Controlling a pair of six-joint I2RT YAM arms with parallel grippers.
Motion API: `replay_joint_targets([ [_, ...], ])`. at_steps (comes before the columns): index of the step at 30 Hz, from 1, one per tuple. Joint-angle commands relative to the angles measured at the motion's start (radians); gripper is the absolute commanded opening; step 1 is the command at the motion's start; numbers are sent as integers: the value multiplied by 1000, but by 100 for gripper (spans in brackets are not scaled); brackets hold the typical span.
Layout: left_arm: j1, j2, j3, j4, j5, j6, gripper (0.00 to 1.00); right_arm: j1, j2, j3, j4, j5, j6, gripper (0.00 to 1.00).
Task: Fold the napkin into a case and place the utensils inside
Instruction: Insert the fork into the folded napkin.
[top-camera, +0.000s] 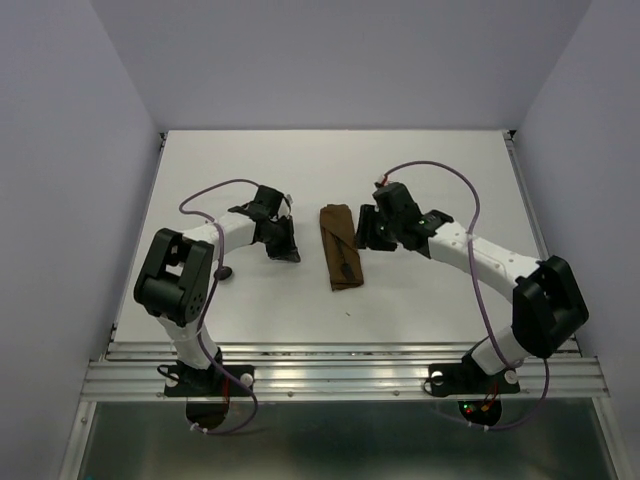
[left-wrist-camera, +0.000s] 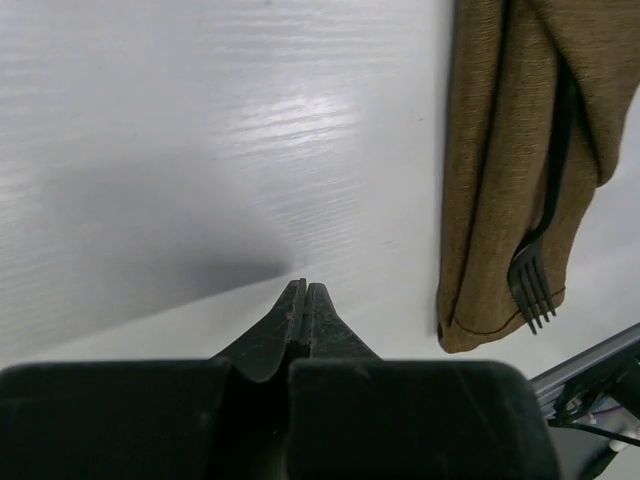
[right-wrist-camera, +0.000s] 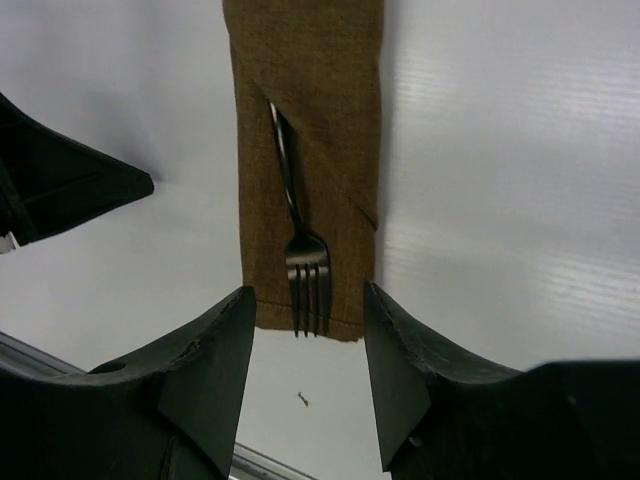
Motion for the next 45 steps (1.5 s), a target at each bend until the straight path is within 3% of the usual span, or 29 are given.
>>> replay_joint_targets([
  [1, -29, 23, 87, 15, 23, 5, 0, 47, 111, 169, -85, 78, -129, 52],
  [7, -20, 84, 220, 0, 25, -16, 0, 86, 292, 309, -143, 110, -164, 52],
  [21, 12, 291, 503, -26, 52, -32, 0, 123, 403, 334, -125, 95, -130, 42],
  [33, 12, 348, 497, 12, 64, -36, 0, 123, 431, 329, -91, 127, -31, 23],
  [39, 12, 330, 423, 52, 78, -53, 0, 123, 412, 331, -84, 132, 12, 6],
  [45, 11, 273, 330, 100, 84, -70, 0, 123, 395, 339, -85, 126, 43, 1],
])
